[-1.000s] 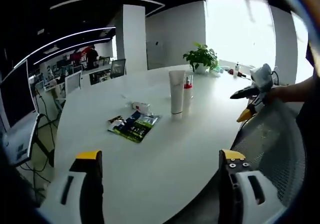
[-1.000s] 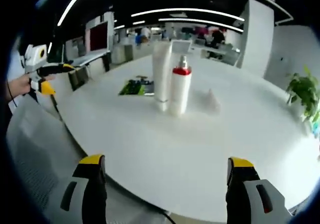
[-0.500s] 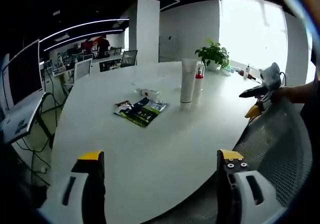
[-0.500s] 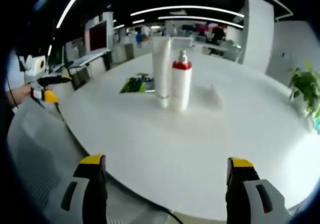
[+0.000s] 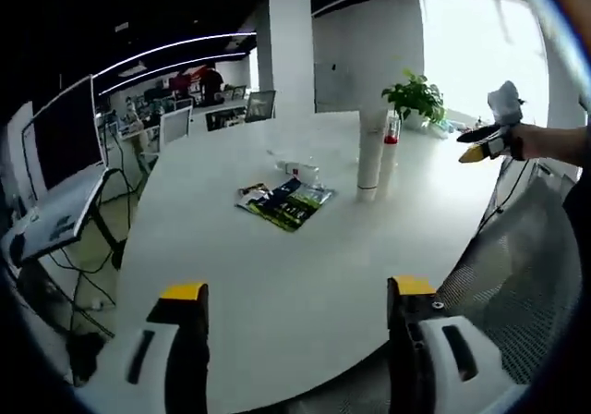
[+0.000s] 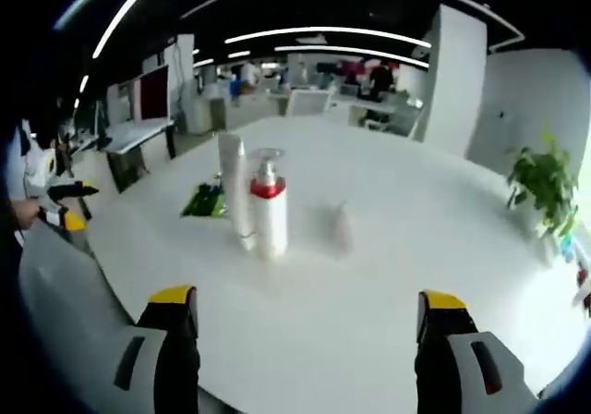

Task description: Arrange the skincare products in the storage area until every visible bottle or jar stands upright without overlapping.

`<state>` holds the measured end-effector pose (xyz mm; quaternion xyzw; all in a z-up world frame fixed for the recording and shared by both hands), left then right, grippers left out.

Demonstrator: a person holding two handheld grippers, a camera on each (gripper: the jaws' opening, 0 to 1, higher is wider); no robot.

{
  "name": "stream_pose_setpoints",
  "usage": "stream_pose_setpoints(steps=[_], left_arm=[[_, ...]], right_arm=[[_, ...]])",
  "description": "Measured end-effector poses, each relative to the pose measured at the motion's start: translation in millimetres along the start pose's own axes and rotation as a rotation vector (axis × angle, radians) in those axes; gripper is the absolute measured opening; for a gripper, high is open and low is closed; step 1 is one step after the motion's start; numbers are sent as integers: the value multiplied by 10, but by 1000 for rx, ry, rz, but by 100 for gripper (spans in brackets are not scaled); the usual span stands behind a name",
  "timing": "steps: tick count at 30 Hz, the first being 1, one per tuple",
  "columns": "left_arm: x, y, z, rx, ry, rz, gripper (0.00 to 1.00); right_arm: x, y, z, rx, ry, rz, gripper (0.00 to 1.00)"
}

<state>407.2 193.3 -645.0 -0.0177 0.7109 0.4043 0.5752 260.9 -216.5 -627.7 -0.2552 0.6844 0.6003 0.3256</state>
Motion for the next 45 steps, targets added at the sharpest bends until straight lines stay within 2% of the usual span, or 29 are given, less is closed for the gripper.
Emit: stream_pose_setpoints(steps=[3,7,9,12,15,22,25,32,45], left_arm=[[139,59,81,-30,50,37,74],[214,43,99,-47,80,45,70],[232,3,87,-43,87,59,66],[249,-29,61,-30,46,60,62],[249,-21,71,-30,55,53,59],[263,-28,74,-6,128,31,57],[230,-30,54,12,129,1,58],[220,-46,28,32,129,-12,64],[180,-56,-13,63,150,-42,75]], right_arm=[[-120,-50,-113,13,27,-2,97],[-222,-148,-190,15,59,7,96],[-272,-227,-220,14,78,16,96],[-340,-361,-255,5,110,36,96],[-396,-466,-292,-5,136,44,95],[-509,-707,-396,-41,112,68,89],[-489,-781,-425,-53,67,114,85],[-506,-986,-482,-78,-10,174,78],[-505,-1427,-442,-119,32,269,68]])
Point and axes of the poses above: the point that each gripper's makers call its tool centre point, and the gripper's own axes: y roughly backward along the fingers, z roughly to its left, x roughly out of its underside, the point moved 4 cm from there along y, roughly backward along the fingers, and after that the axes turned 5 degrees about z, right-handed, at the moved point
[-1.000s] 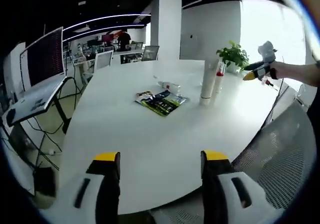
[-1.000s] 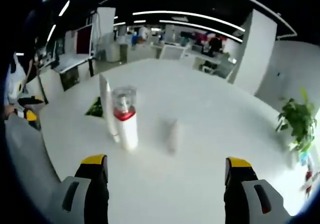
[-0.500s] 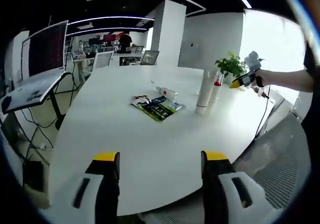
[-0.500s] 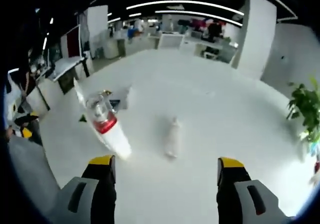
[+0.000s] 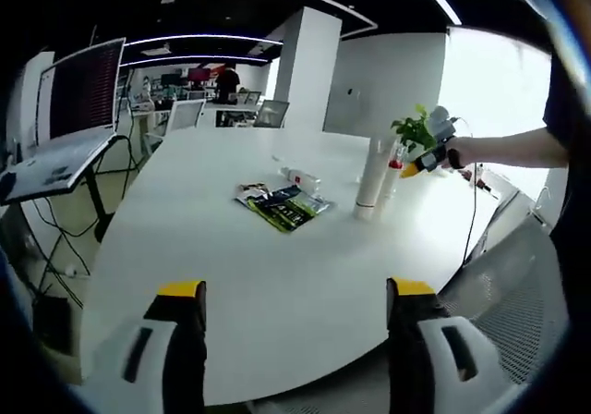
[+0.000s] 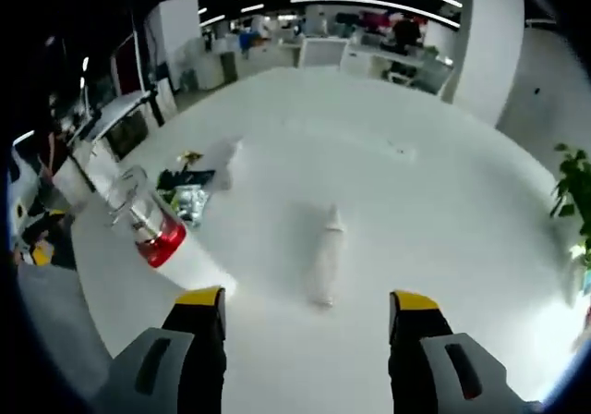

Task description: Arrange the skincare products in the storage area until every visible bottle or jar stands upright without overlapping.

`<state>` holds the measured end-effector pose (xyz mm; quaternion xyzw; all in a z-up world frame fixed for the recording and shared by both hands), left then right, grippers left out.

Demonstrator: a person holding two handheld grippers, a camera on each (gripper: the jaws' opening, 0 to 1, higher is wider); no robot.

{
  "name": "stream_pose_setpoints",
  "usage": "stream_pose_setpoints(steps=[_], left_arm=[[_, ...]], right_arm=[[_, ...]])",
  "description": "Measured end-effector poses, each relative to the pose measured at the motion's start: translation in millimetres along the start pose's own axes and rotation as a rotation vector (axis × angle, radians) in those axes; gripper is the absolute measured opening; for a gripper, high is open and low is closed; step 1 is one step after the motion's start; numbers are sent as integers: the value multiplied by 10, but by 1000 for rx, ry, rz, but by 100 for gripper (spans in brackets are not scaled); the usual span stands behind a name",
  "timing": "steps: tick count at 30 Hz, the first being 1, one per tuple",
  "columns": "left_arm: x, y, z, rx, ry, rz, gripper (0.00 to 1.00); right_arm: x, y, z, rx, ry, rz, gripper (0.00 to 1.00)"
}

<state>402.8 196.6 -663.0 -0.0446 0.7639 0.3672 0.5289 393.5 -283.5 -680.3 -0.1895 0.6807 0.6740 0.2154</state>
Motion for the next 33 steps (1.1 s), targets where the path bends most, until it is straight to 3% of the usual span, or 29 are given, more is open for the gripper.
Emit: stream_pose_setpoints(steps=[3,5,9,13,22,26,28,33], left_arm=[[-13,-5,-23,11,-21,-4,77],[-18,-16,-46,13,-75,6,78],[-14,-29,-66,31,-93,9,79],[-111,-12,-79,49,-86,-75,87],[-94,-25,-64,43,-86,-56,85],[-91,-28,-74,47,-91,-50,84],[-85,-31,-83,52,-93,-44,84],[-74,-35,-89,56,-95,-33,83]], right_arm=[[-63,-61,-43,32,28,-22,60],[-85,-118,-62,35,18,-15,60],[-97,-248,-38,12,12,18,60],[-103,-337,-36,26,53,48,57],[-106,-542,-73,6,46,99,49],[-70,-596,-141,57,29,142,38],[-93,-626,-119,39,-9,137,34],[-106,-722,-128,51,-9,160,33]])
Point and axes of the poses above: the point that each gripper's makers call its tool centre point, and the gripper's own axes: y roughly backward along the fingers, z roughly to its left, x roughly out of its underside, the point moved 4 cm from there along y, roughly backward along the fingers, and after that the axes turned 5 degrees about z, right-handed, at the moved point
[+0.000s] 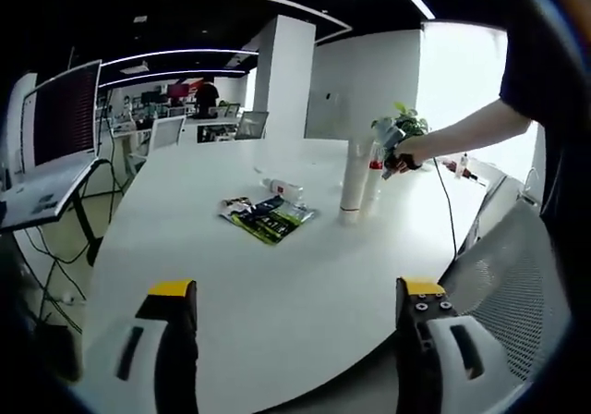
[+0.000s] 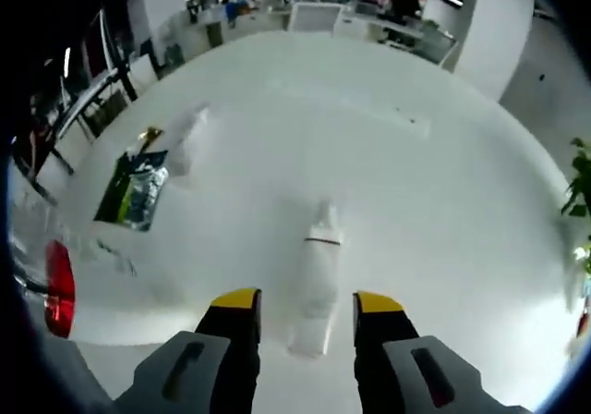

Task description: Arrange the skincare products in the storage area until every visible bottle or jar stands upright without overlapping.

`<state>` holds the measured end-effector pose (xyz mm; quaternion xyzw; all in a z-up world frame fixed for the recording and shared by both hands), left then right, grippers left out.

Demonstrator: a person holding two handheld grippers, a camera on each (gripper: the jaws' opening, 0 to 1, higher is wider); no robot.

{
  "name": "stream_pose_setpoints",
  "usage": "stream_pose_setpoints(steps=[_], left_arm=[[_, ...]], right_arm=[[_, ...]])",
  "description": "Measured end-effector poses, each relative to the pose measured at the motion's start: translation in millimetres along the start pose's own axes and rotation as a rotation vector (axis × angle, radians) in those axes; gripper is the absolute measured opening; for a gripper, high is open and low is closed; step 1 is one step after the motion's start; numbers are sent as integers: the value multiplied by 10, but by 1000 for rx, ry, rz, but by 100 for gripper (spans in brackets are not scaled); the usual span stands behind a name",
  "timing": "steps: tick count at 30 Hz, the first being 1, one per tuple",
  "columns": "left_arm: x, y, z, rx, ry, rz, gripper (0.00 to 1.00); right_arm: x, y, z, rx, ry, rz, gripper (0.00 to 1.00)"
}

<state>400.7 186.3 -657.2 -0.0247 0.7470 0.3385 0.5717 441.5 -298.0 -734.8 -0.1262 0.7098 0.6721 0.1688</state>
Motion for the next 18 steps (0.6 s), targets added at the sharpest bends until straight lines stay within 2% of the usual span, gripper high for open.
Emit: stream_pose_setpoints(steps=[6,8,9,11,12,13,18], left_arm=[[6,7,23,-9,6,-5,83],[8,8,27,-12,8,-5,83],[10,8,27,-12,8,-4,83],[14,6,26,-11,4,0,82],[15,6,24,-10,2,1,82],[15,3,22,-8,3,1,82],[25,1,24,-3,2,5,82]], right_arm=[[2,-67,17,11,16,11,31],[35,-105,25,21,31,34,29],[49,-122,20,31,37,40,26],[78,-130,-13,72,106,45,15],[49,-122,-42,105,123,31,14],[82,-119,3,95,99,48,14],[59,-92,46,76,86,21,13]])
Point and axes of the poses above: the point that each gripper's makers call its tool centre point, and the gripper's own axes: y roughly backward along the fingers, z roughly to its left, x roughly out of its underside, the point moved 4 cm from there along y, roughly backward along the fingers, and after that the axes turned 5 degrees about z, right-handed, at the moved point
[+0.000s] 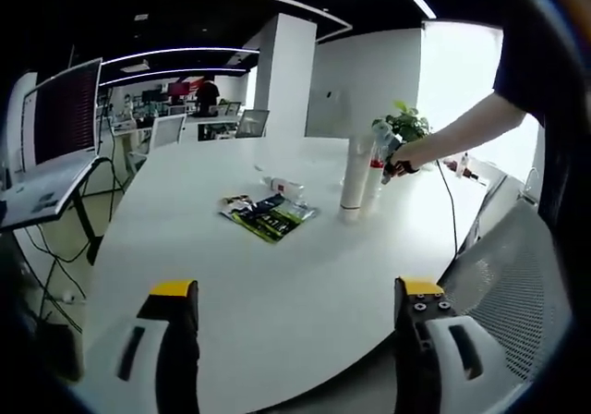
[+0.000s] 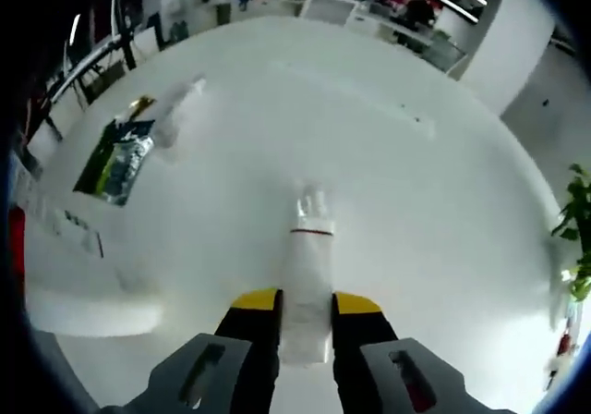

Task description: Arrange the skincare products in the storage area until every visible bottle or jar stands upright without overlapping.

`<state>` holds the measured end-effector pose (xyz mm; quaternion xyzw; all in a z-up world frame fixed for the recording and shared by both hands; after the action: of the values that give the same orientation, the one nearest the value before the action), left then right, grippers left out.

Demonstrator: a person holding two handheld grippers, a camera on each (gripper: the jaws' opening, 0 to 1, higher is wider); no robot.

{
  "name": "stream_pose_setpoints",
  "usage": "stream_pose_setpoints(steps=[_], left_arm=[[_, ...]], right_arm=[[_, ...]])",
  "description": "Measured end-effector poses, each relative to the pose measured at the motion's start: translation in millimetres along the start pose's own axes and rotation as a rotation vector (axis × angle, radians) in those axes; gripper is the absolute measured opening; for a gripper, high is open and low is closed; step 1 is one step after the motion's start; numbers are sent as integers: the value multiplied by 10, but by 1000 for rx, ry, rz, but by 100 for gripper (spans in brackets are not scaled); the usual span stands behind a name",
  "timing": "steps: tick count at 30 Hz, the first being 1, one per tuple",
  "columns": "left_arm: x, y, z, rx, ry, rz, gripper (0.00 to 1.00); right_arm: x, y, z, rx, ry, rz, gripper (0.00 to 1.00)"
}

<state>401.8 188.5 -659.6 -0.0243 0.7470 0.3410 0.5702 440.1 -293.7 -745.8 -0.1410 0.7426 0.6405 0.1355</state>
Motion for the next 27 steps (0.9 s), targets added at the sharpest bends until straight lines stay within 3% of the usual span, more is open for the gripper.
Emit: stream_pose_setpoints(steps=[9,19,21,22,27], left_arm=[[31,-5,16,6,-1,8,81],[47,-12,13,5,-7,20,81],[59,-17,1,14,-1,28,81],[61,-19,5,10,-4,32,81],[59,-19,-8,15,-9,31,81]], right_arm=[[2,1,11,-31,-13,41,13],[41,12,11,-56,-22,-7,12],[61,22,68,-107,-85,10,12],[40,38,86,-117,-93,-19,12],[79,95,133,-103,-47,-18,12]])
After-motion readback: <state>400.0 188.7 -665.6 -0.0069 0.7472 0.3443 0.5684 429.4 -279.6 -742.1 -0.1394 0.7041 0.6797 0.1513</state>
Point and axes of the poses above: the point that each gripper's makers call its tool centre point, and the gripper's own axes: y roughly backward along the fingers, z roughly to its left, x roughly out of its underside, the point moved 4 cm from there along y, roughly backward along the fingers, and after that the axes turned 5 degrees about z, right-handed, at the moved point
